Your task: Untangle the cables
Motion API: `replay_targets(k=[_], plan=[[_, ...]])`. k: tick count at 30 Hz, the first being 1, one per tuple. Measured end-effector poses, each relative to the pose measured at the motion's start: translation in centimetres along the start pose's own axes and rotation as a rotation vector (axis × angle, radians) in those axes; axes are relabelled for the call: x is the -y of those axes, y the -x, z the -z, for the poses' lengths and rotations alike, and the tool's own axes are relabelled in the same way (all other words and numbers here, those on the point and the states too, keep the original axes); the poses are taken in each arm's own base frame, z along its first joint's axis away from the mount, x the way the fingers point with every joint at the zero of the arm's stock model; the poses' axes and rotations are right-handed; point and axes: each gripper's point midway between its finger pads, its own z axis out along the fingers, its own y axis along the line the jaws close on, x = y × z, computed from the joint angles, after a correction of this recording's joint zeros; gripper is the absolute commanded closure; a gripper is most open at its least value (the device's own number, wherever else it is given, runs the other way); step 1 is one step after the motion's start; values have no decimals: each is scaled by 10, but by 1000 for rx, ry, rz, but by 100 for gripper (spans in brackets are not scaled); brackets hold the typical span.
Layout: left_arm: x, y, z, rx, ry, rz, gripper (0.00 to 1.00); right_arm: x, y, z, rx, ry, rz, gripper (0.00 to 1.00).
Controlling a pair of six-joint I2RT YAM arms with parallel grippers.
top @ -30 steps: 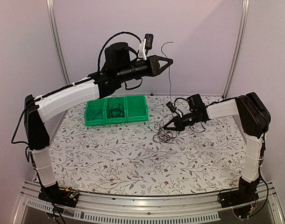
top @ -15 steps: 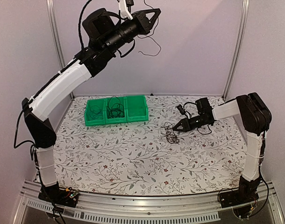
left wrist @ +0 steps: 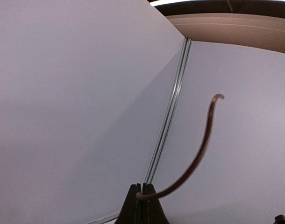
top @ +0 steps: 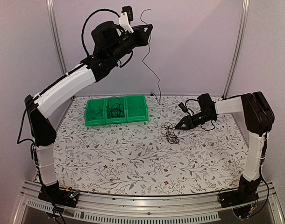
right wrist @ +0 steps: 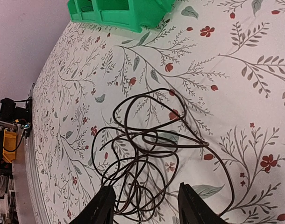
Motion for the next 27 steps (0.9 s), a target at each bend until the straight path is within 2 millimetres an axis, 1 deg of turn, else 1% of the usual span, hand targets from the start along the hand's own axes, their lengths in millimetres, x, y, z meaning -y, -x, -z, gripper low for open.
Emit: replay_targets(k=[4,6,8,14,19,22,24,27], plan=[[-21,-37,0,-74,53,-3,100,-14,-6,11,-15,7,20,46],[-31,-50,1,-101,78,1,100,-20,-9,15,-16,10,29,46],[-40,-57,2,-118,101,7,100,-24,-13,19,-16,10,37,45],[-69,-51,4,-104,166,31,100,-28,-23,21,-31,8,41,45],[-100,-62,9,-130,227,36,100,-27,-26,21,-37,8,37,45],[-119,-76,13,-158,260,39,100,-27,-26,21,-38,8,36,45],[-133,-92,18,-188,286,44,100,-27,-26,21,-39,8,34,45],[-154,-121,29,-245,326,63,100,-27,-27,20,-42,8,32,45]])
